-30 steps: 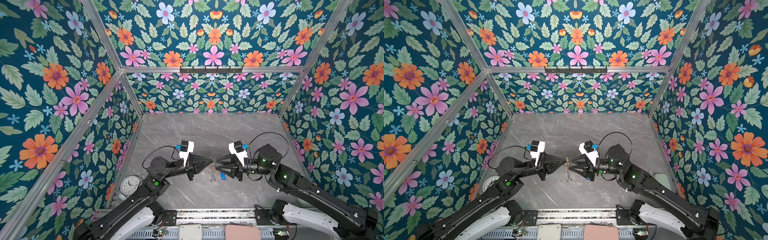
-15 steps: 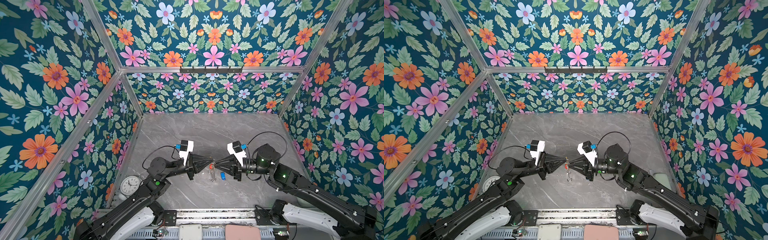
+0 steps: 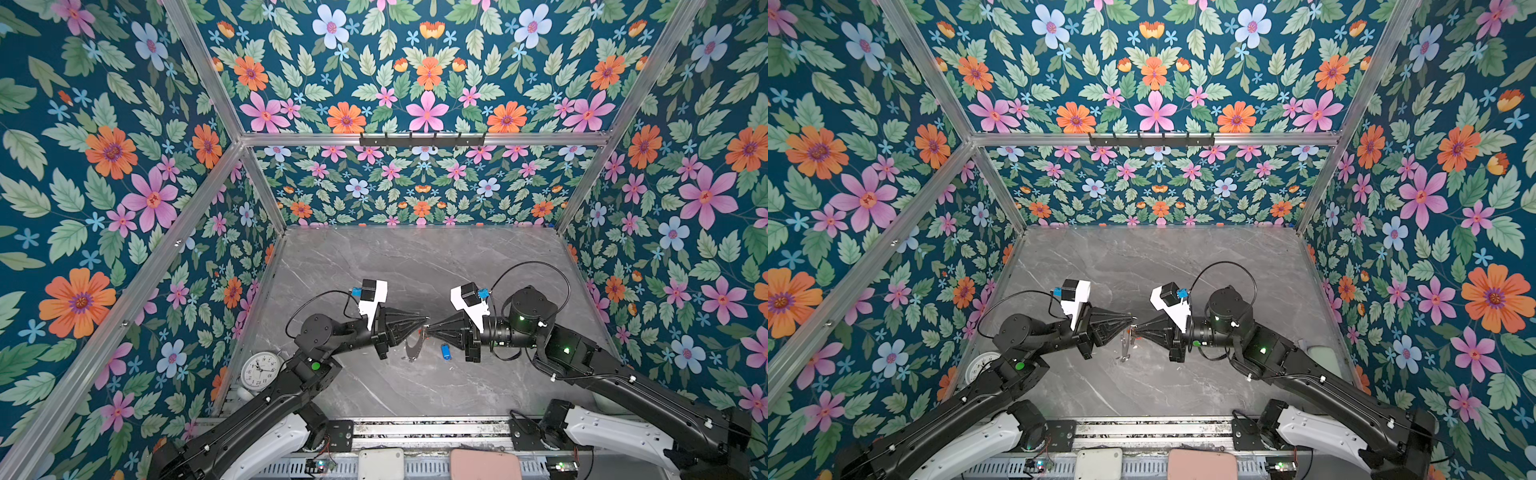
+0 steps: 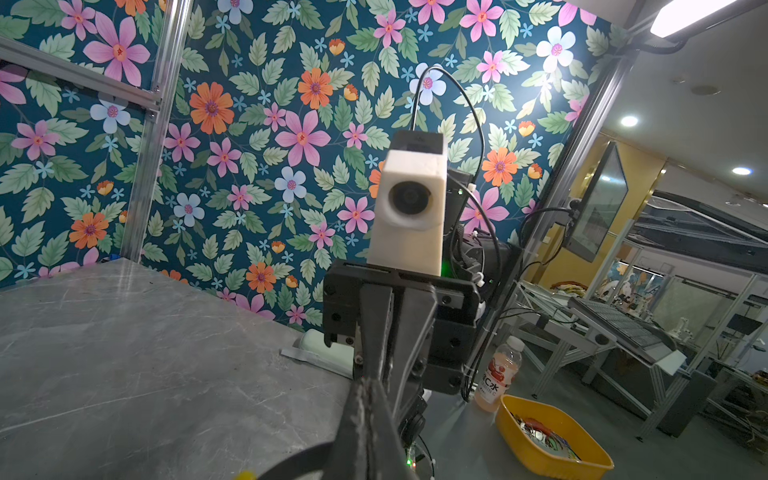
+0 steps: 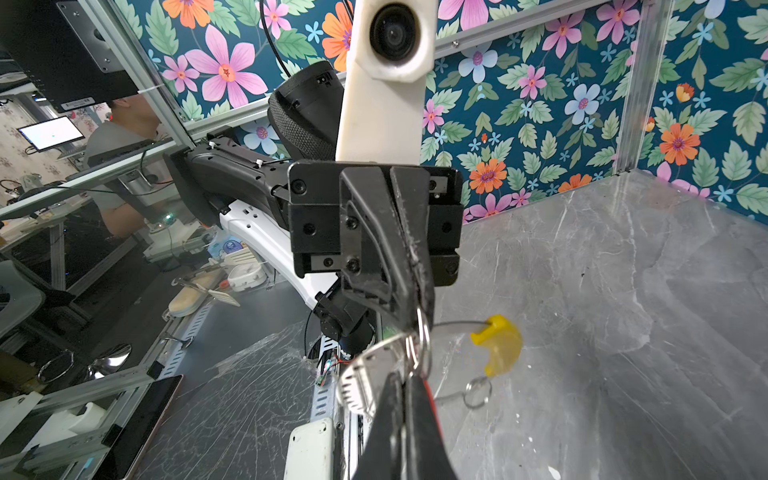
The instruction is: Remove the keys from the keyring
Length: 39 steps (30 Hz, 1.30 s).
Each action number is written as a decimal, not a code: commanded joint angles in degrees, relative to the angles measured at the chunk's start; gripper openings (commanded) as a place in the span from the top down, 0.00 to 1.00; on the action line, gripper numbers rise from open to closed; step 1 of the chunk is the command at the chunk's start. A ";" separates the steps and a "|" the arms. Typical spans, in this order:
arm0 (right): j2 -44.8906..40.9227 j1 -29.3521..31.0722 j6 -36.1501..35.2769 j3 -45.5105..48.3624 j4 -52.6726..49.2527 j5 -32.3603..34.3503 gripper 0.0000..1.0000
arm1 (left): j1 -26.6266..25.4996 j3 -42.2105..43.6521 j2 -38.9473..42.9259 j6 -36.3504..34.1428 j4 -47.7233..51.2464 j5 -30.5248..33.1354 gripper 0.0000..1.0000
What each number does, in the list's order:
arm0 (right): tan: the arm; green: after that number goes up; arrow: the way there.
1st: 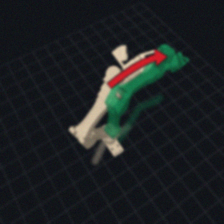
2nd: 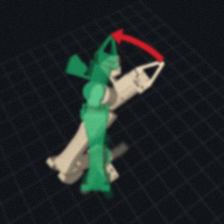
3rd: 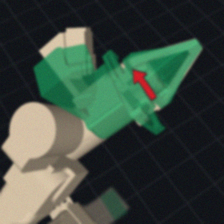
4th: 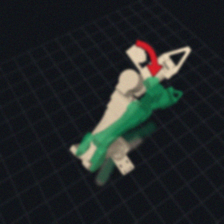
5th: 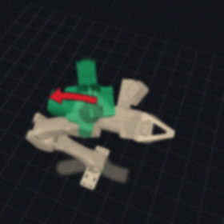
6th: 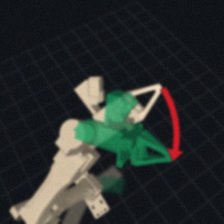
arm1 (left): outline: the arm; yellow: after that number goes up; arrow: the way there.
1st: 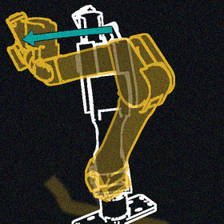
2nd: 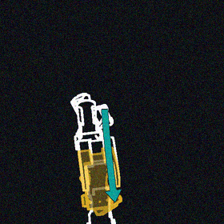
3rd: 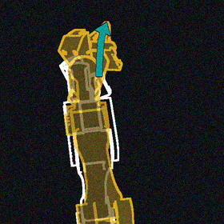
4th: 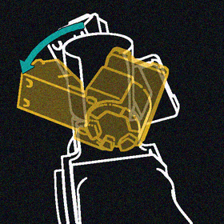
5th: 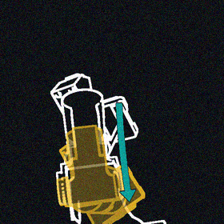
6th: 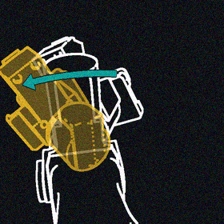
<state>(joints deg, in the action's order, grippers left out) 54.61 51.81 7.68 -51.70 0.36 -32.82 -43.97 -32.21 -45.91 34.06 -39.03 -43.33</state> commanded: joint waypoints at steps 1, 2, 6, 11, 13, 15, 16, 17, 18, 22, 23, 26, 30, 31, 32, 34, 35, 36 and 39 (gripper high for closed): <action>0.49 0.26 -0.56 -0.24 -0.35 -0.59 1.00 | 0.01 -0.59 -0.14 -0.05 -3.34 0.00 1.00; 0.68 0.26 -0.56 -0.25 -0.36 -0.58 1.00 | 0.02 -0.65 -0.20 -0.05 -3.34 -0.08 1.00; 0.77 0.35 -0.64 -0.44 -0.45 -0.45 1.00 | 0.01 -0.67 -0.28 -0.05 -3.34 -0.17 1.00; 1.38 0.32 -0.57 -0.72 -0.74 -0.49 1.00 | 0.02 -0.69 -0.32 -0.13 -3.43 -0.35 1.00; 1.35 0.33 -0.65 -0.83 -0.98 -0.30 1.00 | 0.02 -0.73 -0.30 -0.14 -3.26 -0.39 1.00; 0.93 0.38 -0.67 -0.86 -1.28 0.19 0.96 | -0.02 -0.93 -0.23 -0.26 -2.87 -0.52 1.00; 0.56 0.35 -0.79 -0.86 -1.55 0.45 0.94 | 0.00 -0.95 -0.11 -0.44 -2.61 -0.55 1.00; 0.13 0.38 -0.95 -1.01 -2.03 0.96 0.90 | 0.02 -1.17 -0.08 -0.72 -1.96 -0.53 1.00; -0.29 0.38 -1.19 -1.22 -2.72 1.39 0.87 | 0.02 -1.28 0.05 -1.00 -1.61 -0.53 1.00; -2.24 0.33 -2.42 -1.99 -5.60 3.20 0.76 | 0.02 -1.30 0.35 -1.78 -0.60 -0.53 1.00; -2.93 0.39 -2.67 -2.15 -6.13 3.82 0.73 | -0.02 -1.28 0.47 -1.89 -0.48 -0.53 1.00; -5.08 0.38 -2.69 -2.34 -6.21 5.62 0.67 | 0.02 -1.04 0.65 -2.33 -0.54 -0.61 1.00; -5.41 0.31 -1.20 -3.18 -4.51 6.01 0.54 | 0.02 -0.47 0.74 -2.05 -1.85 -0.68 1.00; -4.60 0.29 -0.86 -3.77 -4.51 5.41 0.53 | -0.05 -0.38 0.69 -1.99 -2.08 -0.74 1.00; -3.63 0.06 -0.45 -4.50 -4.42 4.57 0.52 | -0.05 -0.34 0.65 -1.85 -2.55 -0.79 1.00; -1.87 -0.30 0.99 -5.39 -3.39 2.72 0.51 | -0.02 -0.18 0.50 -1.47 -3.21 -0.97 1.00; -1.18 -0.65 1.80 -5.56 -2.58 1.76 0.51 | 0.01 -0.16 0.42 -1.31 -3.50 -1.05 1.00; -0.64 -0.75 2.26 -5.60 -1.96 1.16 0.51 | 0.00 -0.04 0.45 -1.20 -3.79 -1.05 1.00; 0.15 -0.84 2.86 -5.41 -1.03 0.46 0.54 | -0.01 0.40 0.64 -1.11 -4.39 -0.89 1.00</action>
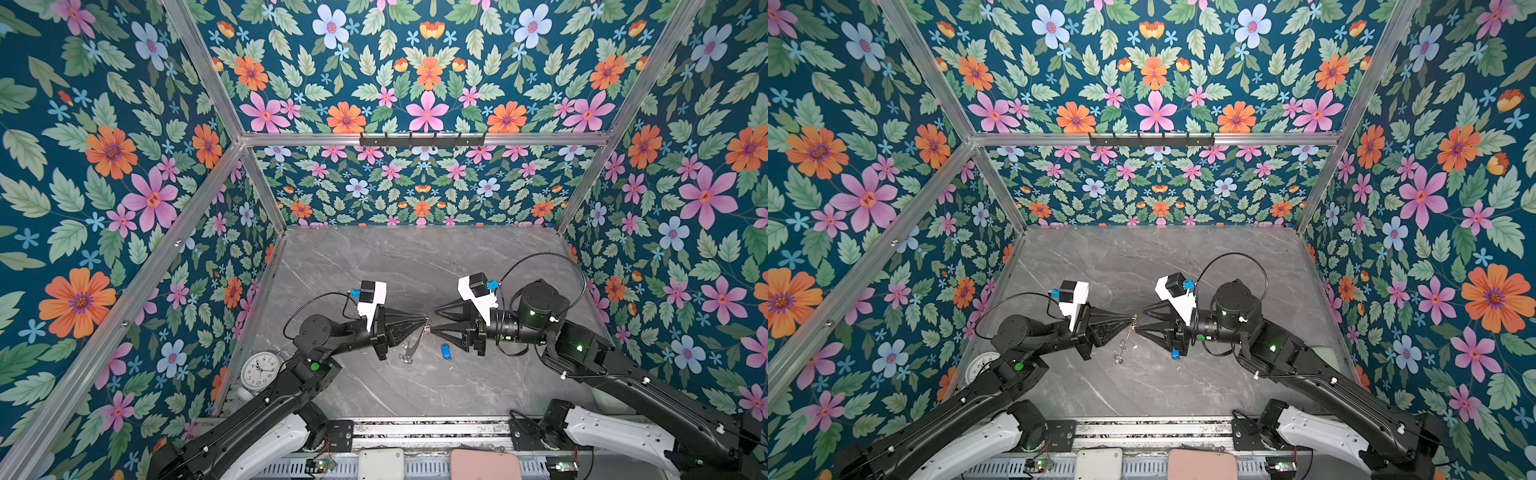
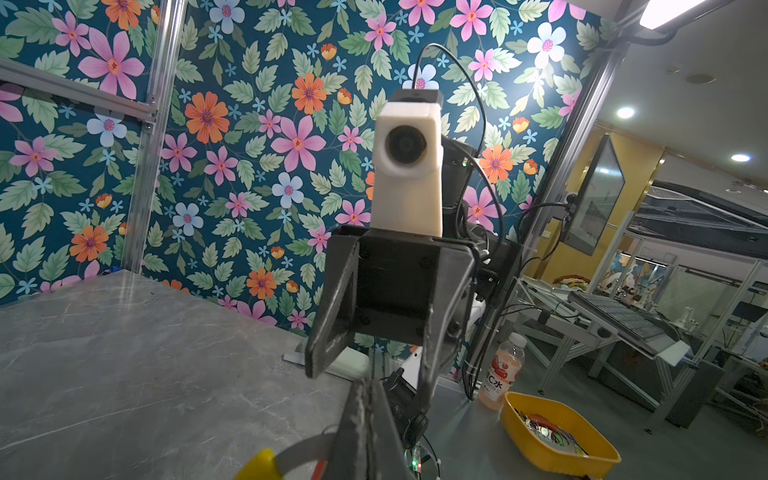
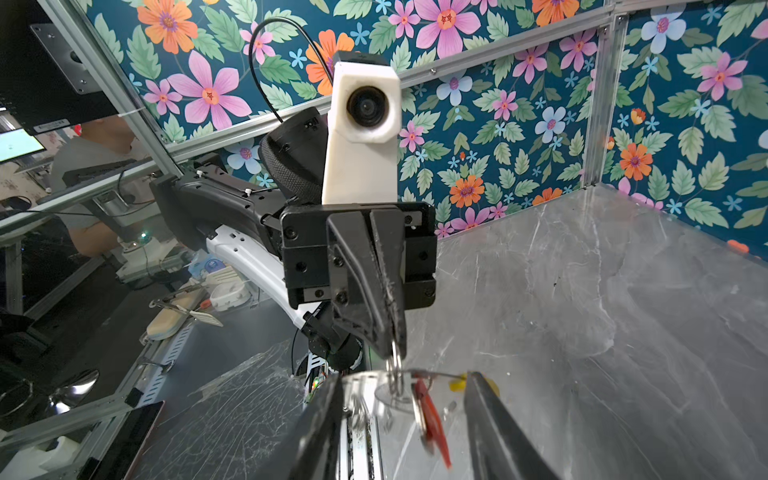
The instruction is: Remove the keys from the keyring
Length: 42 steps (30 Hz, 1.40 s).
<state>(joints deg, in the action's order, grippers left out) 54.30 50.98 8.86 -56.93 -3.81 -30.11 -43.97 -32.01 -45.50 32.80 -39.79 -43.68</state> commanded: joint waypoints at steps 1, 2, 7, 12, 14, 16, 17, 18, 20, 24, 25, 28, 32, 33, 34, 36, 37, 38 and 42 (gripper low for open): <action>0.58 -0.01 1.91 0.17 3.52 -2.68 0.55 | -0.03 0.43 0.28 0.16 -3.94 -0.53 1.00; 0.69 0.04 2.11 0.40 3.88 -3.01 0.57 | -0.03 0.60 0.32 0.25 -4.22 -0.44 1.00; 1.34 0.00 2.96 0.85 4.66 -3.71 0.71 | 0.01 0.98 -0.01 0.60 -5.38 -0.44 1.00; 1.24 0.00 3.35 1.72 5.19 -3.64 0.81 | 0.02 1.33 0.06 0.77 -5.78 -0.26 1.00; 1.32 0.00 3.38 2.03 5.42 -3.55 0.87 | 0.01 1.34 0.06 0.87 -5.86 -0.35 1.00; 1.33 -0.01 3.44 2.04 5.48 -3.63 0.92 | 0.01 1.34 -0.03 0.95 -5.88 -0.44 1.00; 1.38 -0.03 3.36 2.15 5.46 -3.64 0.94 | -0.01 1.29 -0.05 1.00 -5.96 -0.44 1.00; 1.29 -0.05 3.35 2.14 5.45 -3.64 0.97 | -0.02 1.25 -0.03 0.88 -5.92 -0.44 1.00; 1.35 -0.01 3.28 2.16 5.39 -3.80 1.00 | 0.02 1.25 -0.20 0.95 -6.12 -0.44 1.00; 1.18 -0.11 2.93 2.02 4.52 -4.08 1.00 | 0.02 1.16 -0.63 1.52 -6.03 -0.61 1.00; 1.14 -0.10 2.83 1.93 4.01 -4.15 1.00 | 0.02 1.07 -0.72 1.63 -5.72 -0.70 1.00; 0.88 -0.51 2.34 1.82 2.70 -4.34 1.00 | 0.00 0.98 -0.56 1.92 -4.96 -0.70 0.88; 0.40 -1.05 2.05 1.73 1.29 -4.68 1.00 | 0.03 0.98 -0.21 2.08 -3.86 -0.70 0.77; 0.36 -1.19 1.89 1.63 0.82 -4.95 1.00 | 0.01 0.91 -0.13 1.99 -3.49 -0.70 0.75; 0.33 -1.39 1.59 1.52 0.05 -5.03 1.00 | -0.06 0.87 0.03 2.01 -3.05 -0.69 0.74; 0.37 -1.97 0.79 0.91 -2.02 -5.17 1.00 | 0.02 0.65 0.39 1.83 -2.06 -0.70 0.73; 0.45 -2.42 0.40 0.64 -3.13 -5.57 1.00 | 0.01 0.56 0.66 1.60 -1.12 -0.70 0.72; 0.50 -3.03 0.07 0.27 -4.32 -6.19 1.00 | -0.02 0.29 0.75 1.25 0.06 -0.66 0.72; 0.72 -4.26 -1.90 -1.35 -9.23 -6.81 1.00 | 0.02 -1.25 0.89 -0.21 6.31 -1.18 0.70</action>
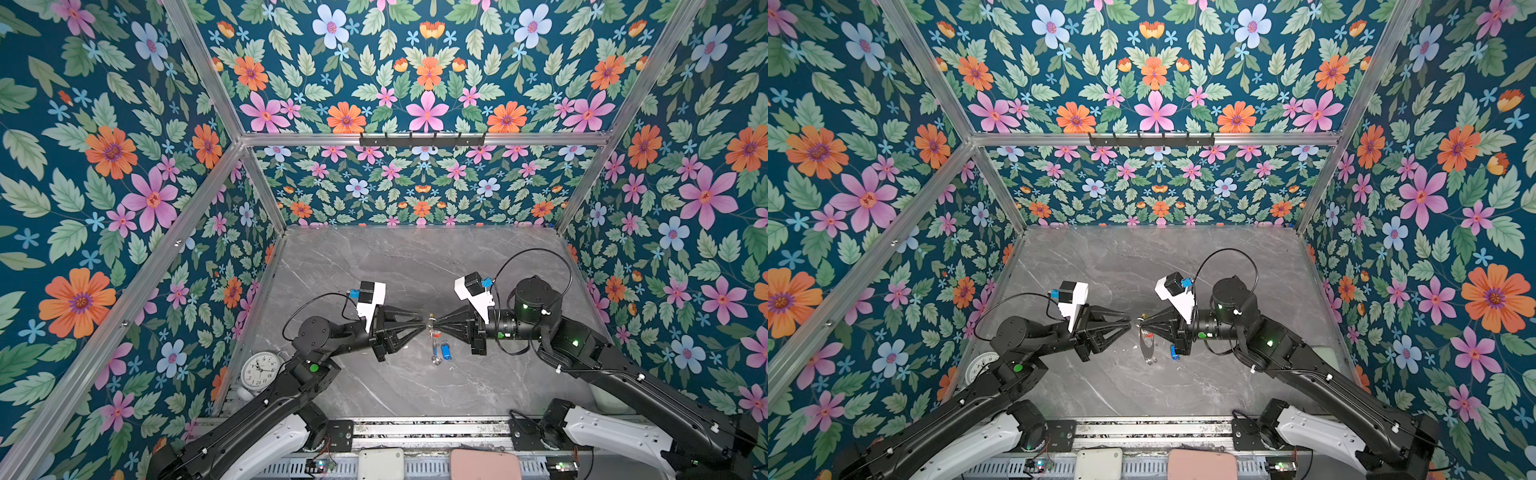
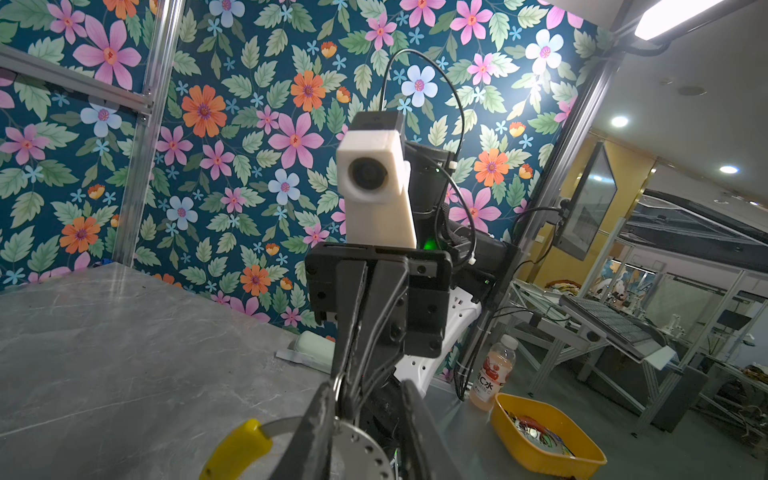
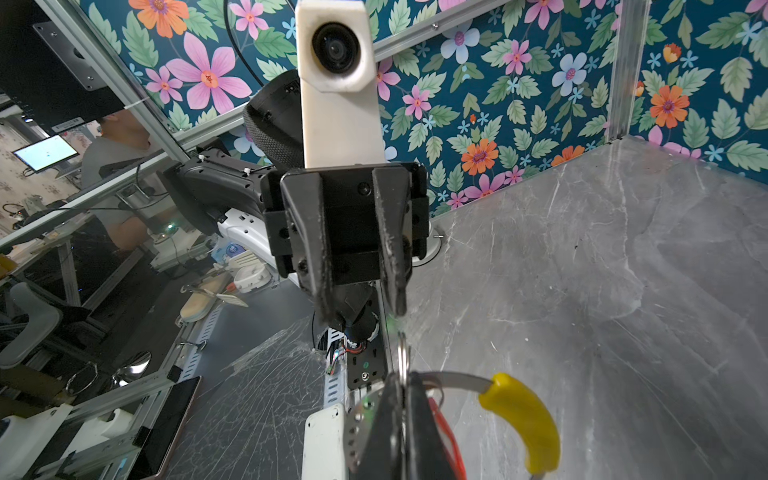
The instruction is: Remove the keys from the keyring
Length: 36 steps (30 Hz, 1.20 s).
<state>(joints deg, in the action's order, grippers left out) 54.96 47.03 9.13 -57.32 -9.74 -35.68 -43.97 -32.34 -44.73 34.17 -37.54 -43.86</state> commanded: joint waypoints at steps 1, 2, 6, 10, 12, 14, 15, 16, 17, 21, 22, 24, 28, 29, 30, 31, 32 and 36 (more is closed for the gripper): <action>0.15 -0.44 -2.66 -1.42 -4.40 -1.34 1.00 | 0.00 -1.54 0.08 -2.10 5.87 -1.22 0.70; 0.27 -0.53 -3.46 -1.90 -5.80 -1.38 1.00 | -0.02 -2.25 -0.08 -2.62 7.91 -1.44 0.70; 0.91 -0.53 -6.34 -3.88 -10.73 -1.04 1.00 | 0.02 -4.16 -0.95 -3.36 12.25 -3.19 0.68; 2.52 -0.53 -9.47 -6.88 -16.85 -0.69 1.00 | 0.02 -7.64 -3.38 -5.62 19.85 -4.76 0.67; 3.50 -0.57 -10.36 -8.14 -19.08 -0.57 1.00 | 0.02 -9.44 -4.78 -6.98 23.43 -5.95 0.67; 4.18 -0.53 -10.68 -8.60 -19.87 -0.68 1.00 | 0.06 -10.62 -5.86 -7.69 25.37 -7.21 0.67; 4.35 -0.58 -10.71 -8.64 -20.01 -0.70 1.00 | 0.01 -10.98 -6.13 -8.01 25.98 -7.54 0.67; 4.39 -0.53 -10.71 -8.68 -19.97 -0.62 1.00 | 0.02 -11.24 -6.28 -8.37 26.50 -7.92 0.67; 4.46 -0.54 -10.72 -8.59 -19.88 -0.54 1.00 | 0.02 -11.39 -6.42 -8.49 26.68 -8.28 0.68; 4.67 -0.53 -10.74 -8.76 -19.70 -0.18 1.00 | -0.02 -12.03 -6.97 -9.29 28.11 -8.83 0.71; 4.87 -0.53 -10.79 -8.95 -19.88 -0.10 1.00 | 0.00 -12.13 -7.12 -9.43 28.43 -8.79 0.72; 5.13 -0.56 -10.84 -9.29 -20.15 -0.18 1.00 | -0.05 -12.27 -7.43 -9.61 28.72 -8.98 0.75; 5.67 -0.53 -10.85 -9.60 -20.45 -0.68 1.00 | -0.02 -12.49 -8.12 -9.82 29.01 -9.09 0.76; 5.77 -0.53 -10.87 -9.71 -20.42 -0.79 1.00 | 0.00 -12.49 -8.17 -9.83 29.01 -8.99 0.76; 5.89 -0.53 -10.87 -9.74 -20.55 -0.84 1.00 | -0.02 -12.60 -8.27 -9.89 29.01 -8.96 0.78; 6.03 -0.53 -10.84 -9.83 -20.72 -0.88 1.00 | 0.01 -12.58 -8.25 -10.00 28.93 -8.97 0.80; 6.04 -0.53 -10.85 -9.83 -20.76 -0.96 1.00 | -0.02 -12.59 -8.19 -10.07 28.93 -8.92 0.82; 6.21 -0.58 -10.88 -9.75 -20.94 -0.80 1.00 | 0.02 -12.75 -8.07 -10.15 28.84 -8.89 0.86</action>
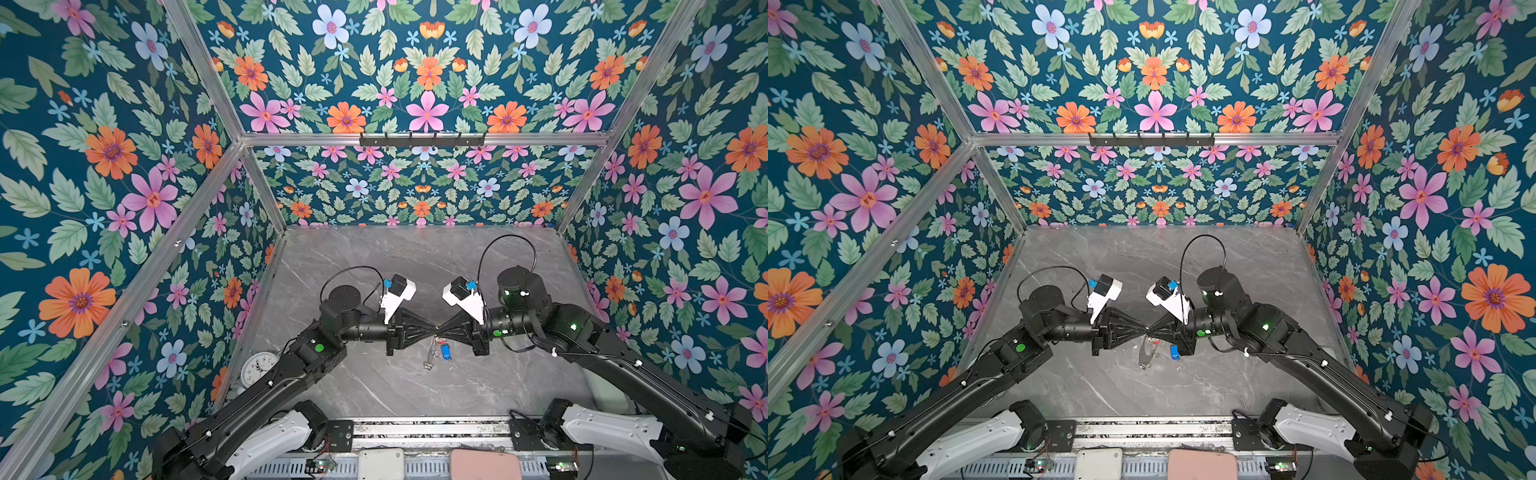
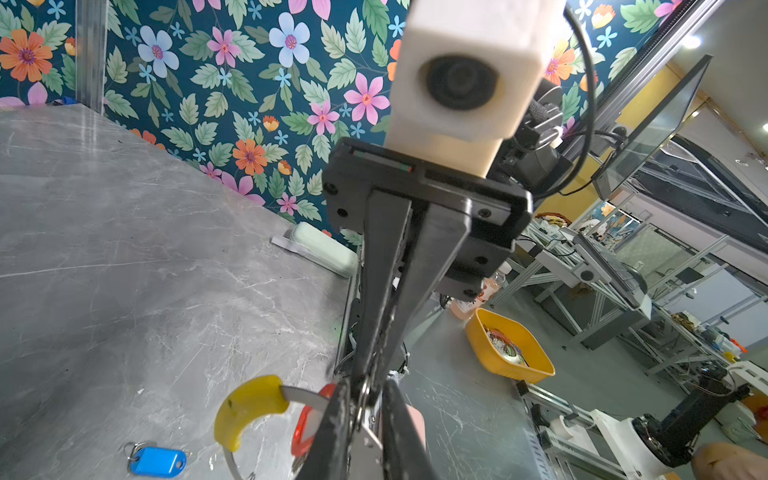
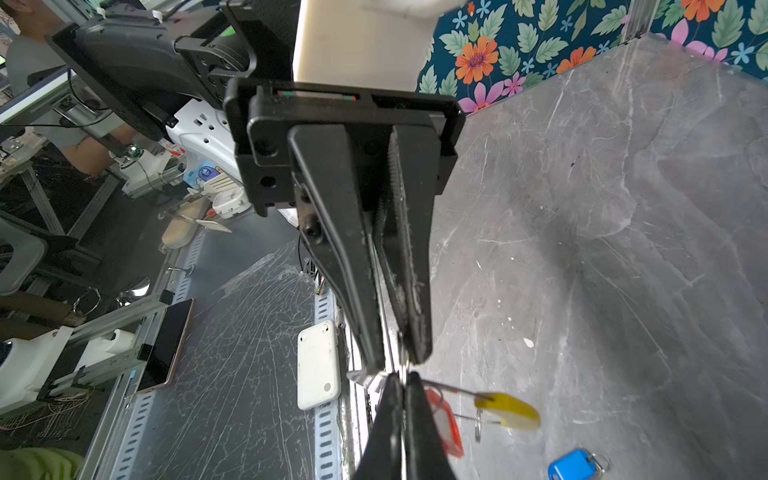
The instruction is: Remove the keys from the keyring
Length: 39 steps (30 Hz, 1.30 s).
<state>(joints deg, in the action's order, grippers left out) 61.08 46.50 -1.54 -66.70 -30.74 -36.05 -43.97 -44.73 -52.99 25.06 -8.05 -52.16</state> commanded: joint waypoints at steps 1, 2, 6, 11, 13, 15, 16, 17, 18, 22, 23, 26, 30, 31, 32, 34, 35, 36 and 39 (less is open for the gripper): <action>0.09 -0.03 -0.17 -0.32 0.08 -0.42 1.00 | 0.02 -0.36 0.17 -1.15 -0.69 -0.65 0.89; 0.09 -0.03 -0.06 -0.22 0.20 -0.42 1.00 | -0.01 -0.36 0.17 -1.16 -0.80 -0.66 0.91; 0.00 -0.01 0.51 -0.09 1.06 -0.43 1.00 | 0.02 -0.36 0.08 -1.30 -1.25 -0.69 1.00; 0.37 -0.01 1.58 0.03 2.56 -0.42 1.00 | -0.05 0.67 0.59 -1.09 -4.25 -0.60 1.00; 0.12 -0.05 2.66 0.49 3.97 0.12 0.97 | -0.07 1.54 1.24 -0.82 -5.87 0.85 1.00; -0.36 -0.01 3.52 1.06 5.65 0.86 0.85 | -0.12 2.40 2.15 -0.63 -7.59 2.22 1.00; -0.72 -0.01 4.02 1.49 6.65 1.56 0.79 | -0.07 2.81 2.71 -0.54 -8.67 2.90 1.00; -1.27 -0.01 4.63 2.01 7.87 2.49 0.74 | -0.12 3.25 3.42 -0.39 -9.85 3.67 1.00; -1.93 -0.05 5.27 2.54 9.10 3.24 0.70 | -0.09 3.90 4.02 -0.12 -11.05 4.43 1.00; -5.37 -0.02 7.79 6.27 15.70 6.60 0.57 | -0.12 6.48 6.67 0.03 -15.34 7.49 1.00; -6.38 -0.01 8.16 7.54 17.81 6.62 0.54 | -0.06 7.38 7.38 0.56 -17.21 8.17 1.00; -8.91 -0.01 9.90 12.00 23.99 8.63 0.49 | -0.05 9.56 8.34 2.12 -22.34 8.82 1.00; -11.53 -0.01 12.39 17.20 31.39 7.03 0.46 | -0.07 10.84 8.60 3.30 -26.76 9.49 1.00; -11.74 -0.03 12.88 18.05 32.79 6.20 0.45 | 0.01 11.36 8.69 3.86 -28.35 9.82 1.00; -11.77 -0.02 13.54 18.76 34.01 5.15 0.45 | -0.05 12.10 8.77 4.55 -30.54 9.97 1.00; -11.69 -0.04 14.29 19.68 35.45 3.60 0.45 | -0.14 13.03 8.54 5.72 -34.07 9.72 1.00; -11.59 -0.01 14.65 19.98 36.28 2.63 0.44 | -0.01 13.25 8.20 6.56 -35.83 9.39 1.00; -11.44 -0.03 14.96 20.20 36.84 1.64 0.44 | -0.07 13.37 7.77 7.20 -37.04 9.15 1.00; -10.64 0.04 15.52 20.26 37.71 -1.23 0.43 | -0.07 13.70 6.62 8.44 -39.01 8.58 1.00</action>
<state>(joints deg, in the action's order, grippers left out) 49.93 46.44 12.03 -46.44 2.13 -33.28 -43.99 -31.18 -45.80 31.42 -39.83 -43.05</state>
